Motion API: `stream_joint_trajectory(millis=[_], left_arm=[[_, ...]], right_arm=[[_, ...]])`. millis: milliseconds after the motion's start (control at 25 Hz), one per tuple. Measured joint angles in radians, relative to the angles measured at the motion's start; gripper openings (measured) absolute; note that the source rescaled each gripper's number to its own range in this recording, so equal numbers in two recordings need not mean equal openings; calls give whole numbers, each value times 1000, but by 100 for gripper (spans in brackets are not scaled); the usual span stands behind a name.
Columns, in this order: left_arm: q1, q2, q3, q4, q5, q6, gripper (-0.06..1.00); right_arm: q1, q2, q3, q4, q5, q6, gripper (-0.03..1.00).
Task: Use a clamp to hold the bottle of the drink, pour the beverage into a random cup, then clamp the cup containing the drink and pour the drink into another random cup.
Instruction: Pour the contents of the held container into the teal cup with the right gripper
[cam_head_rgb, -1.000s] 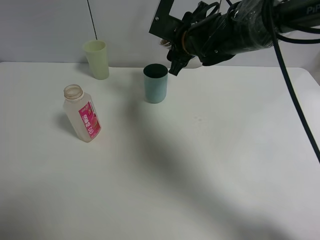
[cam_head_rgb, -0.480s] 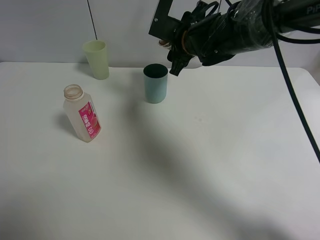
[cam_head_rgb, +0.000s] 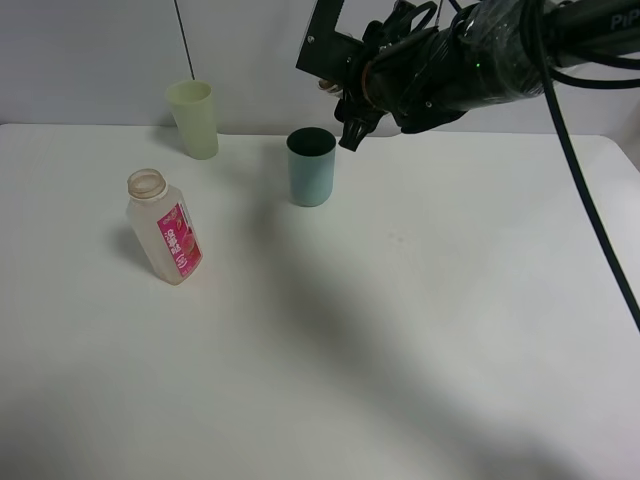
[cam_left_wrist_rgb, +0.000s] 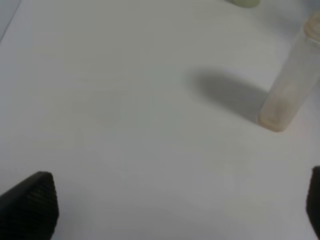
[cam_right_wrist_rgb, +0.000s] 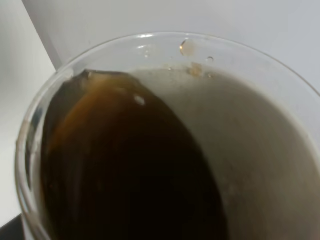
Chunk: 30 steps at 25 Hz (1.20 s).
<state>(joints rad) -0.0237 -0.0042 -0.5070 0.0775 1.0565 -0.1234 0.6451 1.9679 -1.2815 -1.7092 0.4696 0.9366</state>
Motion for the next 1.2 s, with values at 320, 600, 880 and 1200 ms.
stream_joint_trajectory(millis=[320,600,880,1200], left_arm=[[0,0,0,0,0,0,100],[0,0,0,0,0,0,100],[0,0,0,0,0,0,100],[0,0,0,0,0,0,100]], right_arm=[[15,0,0,1,41,0,0],[15,0,0,1,67,0,0],[26,37,-21,1,86,-8,0],[27,39,-24,1,83,-61,0]])
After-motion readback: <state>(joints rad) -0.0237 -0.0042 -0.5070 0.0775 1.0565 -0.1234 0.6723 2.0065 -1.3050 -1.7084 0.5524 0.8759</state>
